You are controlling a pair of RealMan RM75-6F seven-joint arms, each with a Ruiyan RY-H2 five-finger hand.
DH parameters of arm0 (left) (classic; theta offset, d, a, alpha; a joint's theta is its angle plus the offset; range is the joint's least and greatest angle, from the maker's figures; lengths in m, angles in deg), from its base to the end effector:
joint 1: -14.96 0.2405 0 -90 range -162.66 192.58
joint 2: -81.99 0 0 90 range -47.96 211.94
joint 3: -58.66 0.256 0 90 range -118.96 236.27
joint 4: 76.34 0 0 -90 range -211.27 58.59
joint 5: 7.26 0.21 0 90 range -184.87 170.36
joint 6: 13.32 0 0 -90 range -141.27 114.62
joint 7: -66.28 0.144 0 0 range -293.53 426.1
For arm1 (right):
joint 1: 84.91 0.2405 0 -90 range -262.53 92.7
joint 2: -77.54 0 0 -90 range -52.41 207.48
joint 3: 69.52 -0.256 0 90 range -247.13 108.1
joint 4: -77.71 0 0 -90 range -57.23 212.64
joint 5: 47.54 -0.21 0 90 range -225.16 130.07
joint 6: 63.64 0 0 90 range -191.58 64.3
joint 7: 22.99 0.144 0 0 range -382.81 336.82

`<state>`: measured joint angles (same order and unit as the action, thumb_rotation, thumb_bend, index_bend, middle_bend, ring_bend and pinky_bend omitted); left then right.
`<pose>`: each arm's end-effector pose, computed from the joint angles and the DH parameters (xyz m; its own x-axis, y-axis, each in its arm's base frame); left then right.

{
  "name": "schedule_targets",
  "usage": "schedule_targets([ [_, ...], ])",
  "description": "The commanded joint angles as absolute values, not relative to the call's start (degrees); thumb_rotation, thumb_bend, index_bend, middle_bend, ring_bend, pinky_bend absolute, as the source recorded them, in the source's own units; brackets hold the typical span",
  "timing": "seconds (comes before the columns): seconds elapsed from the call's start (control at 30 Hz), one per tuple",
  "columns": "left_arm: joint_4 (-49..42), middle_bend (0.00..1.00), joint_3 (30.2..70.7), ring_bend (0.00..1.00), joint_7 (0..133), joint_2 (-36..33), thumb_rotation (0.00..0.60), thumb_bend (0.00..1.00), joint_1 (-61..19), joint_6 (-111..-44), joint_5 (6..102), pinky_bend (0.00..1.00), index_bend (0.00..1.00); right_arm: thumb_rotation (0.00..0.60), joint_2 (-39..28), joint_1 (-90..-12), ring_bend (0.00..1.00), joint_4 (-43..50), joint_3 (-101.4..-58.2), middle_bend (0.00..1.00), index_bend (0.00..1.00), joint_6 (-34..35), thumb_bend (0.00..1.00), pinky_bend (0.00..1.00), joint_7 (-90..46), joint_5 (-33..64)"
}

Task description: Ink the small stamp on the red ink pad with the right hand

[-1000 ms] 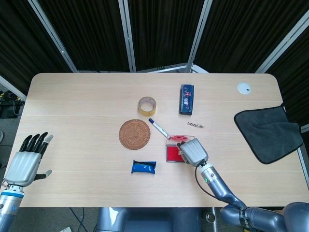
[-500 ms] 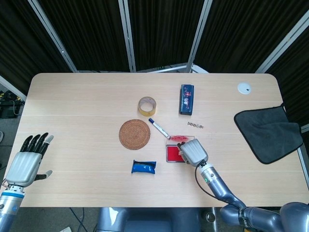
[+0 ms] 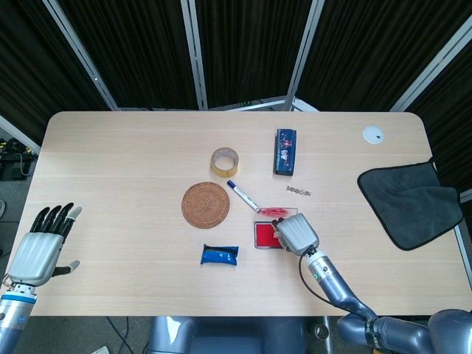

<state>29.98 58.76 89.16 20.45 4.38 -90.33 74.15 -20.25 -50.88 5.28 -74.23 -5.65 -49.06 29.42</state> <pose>-0.2662 0.1904 0.1297 0.5737 0.1619 0.8029 0.8190 -0.1011 -0.5648 -0.1957 -0.3014 -0.0611 0.6493 -0.1763 0.7398 -0.7208 -0.4530 0.5247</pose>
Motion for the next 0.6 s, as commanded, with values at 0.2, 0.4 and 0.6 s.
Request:
schedule_targets([
  [0.2, 30.05, 0.00, 58.88, 0.00, 88.95, 20.61, 0.600, 0.00, 4.44, -90.45, 74.47, 0.00, 0.00, 0.600, -15.80, -51.37, 0.94, -1.07, -75.33, 0.63, 0.56, -2.99, 0.46, 1.00, -47.55, 30.67],
  [0.4, 30.19, 0.00, 59.07, 0.00, 88.85, 20.70, 0.600, 0.00, 4.56, -90.63, 74.91, 0.00, 0.00, 0.600, -11.15, -52.32, 0.93, -5.36, -74.58, 0.63, 0.56, -1.49, 0.46, 1.00, -46.91, 32.17],
  [0.6, 30.35, 0.00, 59.30, 0.00, 88.88, 20.75, 0.600, 0.00, 4.66, -90.79, 75.49, 0.00, 0.00, 0.600, -9.42, -54.17, 0.94, -3.92, -71.59, 0.63, 0.56, -1.40, 0.46, 1.00, -44.81, 33.32],
])
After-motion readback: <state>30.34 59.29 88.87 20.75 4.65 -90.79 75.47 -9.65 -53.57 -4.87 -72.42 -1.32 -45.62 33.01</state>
